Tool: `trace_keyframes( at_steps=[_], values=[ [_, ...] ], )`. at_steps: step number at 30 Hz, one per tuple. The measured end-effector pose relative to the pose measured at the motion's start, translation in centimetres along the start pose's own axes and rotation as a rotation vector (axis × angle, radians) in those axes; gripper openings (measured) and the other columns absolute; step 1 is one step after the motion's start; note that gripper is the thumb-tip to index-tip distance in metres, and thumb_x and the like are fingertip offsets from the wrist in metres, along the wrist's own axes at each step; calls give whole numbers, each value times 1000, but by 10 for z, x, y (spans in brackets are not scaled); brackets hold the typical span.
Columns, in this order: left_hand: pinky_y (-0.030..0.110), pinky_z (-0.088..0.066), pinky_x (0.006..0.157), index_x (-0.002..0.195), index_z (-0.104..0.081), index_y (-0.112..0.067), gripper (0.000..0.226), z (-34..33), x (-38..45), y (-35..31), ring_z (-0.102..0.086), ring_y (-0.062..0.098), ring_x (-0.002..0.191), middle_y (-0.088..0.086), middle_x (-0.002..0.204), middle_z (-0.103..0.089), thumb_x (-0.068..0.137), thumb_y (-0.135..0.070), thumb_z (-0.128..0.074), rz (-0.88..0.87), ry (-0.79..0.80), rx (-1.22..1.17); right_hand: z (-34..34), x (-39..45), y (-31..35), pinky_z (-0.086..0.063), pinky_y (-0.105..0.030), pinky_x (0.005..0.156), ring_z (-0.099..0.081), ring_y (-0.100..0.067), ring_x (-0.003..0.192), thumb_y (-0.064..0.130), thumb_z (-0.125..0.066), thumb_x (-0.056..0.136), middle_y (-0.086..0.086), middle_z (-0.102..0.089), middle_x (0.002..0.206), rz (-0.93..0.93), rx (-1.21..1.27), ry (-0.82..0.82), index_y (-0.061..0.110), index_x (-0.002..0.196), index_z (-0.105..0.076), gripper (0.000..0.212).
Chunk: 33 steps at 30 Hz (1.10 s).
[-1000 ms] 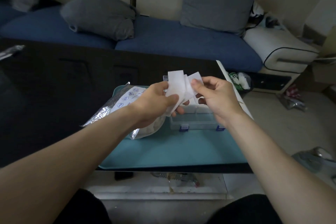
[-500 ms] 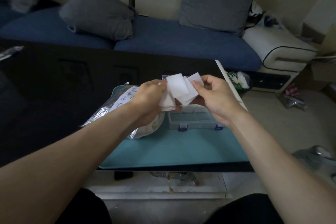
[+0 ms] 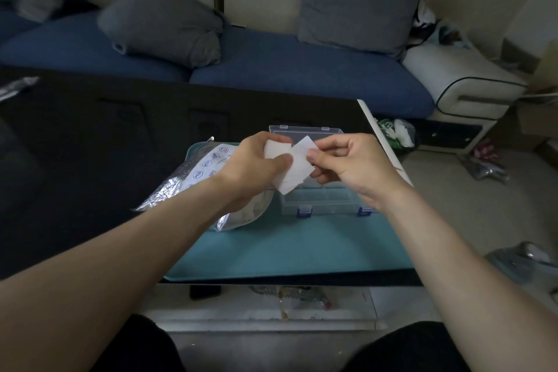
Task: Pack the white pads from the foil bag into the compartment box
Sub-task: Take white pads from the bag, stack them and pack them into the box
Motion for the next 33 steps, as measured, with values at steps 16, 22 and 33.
trace_keyframes(
  at_steps=[16,22,33],
  values=[
    [30,-57,53,123,-52,4,39,-6,-5,-1,-71,27,61,32,96,-66,87,19,-51,94,67,-213,23,2,11,-50,-23,54,-61,-9,58,12,-69,94,4,-70,71,85,134,-209,19,91,-73,9],
    [28,-52,51,120,-58,11,26,-15,-7,-5,-62,27,67,25,96,-63,97,-1,-52,183,200,-330,0,-4,10,-49,-24,57,-63,-9,58,19,-79,86,-1,-75,75,136,-90,58,16,95,-72,12],
    [27,-53,51,125,-56,7,37,-15,-7,-5,-62,22,58,17,81,-65,107,-21,-40,244,178,-422,-9,0,10,-43,-16,53,-59,0,54,18,-82,83,6,-71,66,137,-4,-147,15,88,-71,12]
  ],
)
Point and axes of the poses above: each hand's wrist, its own x-axis towards the middle knuckle, its own z-axis out of the back of the hand, y = z × x, the point moved 4 cm from there along x, towards the middle knuckle
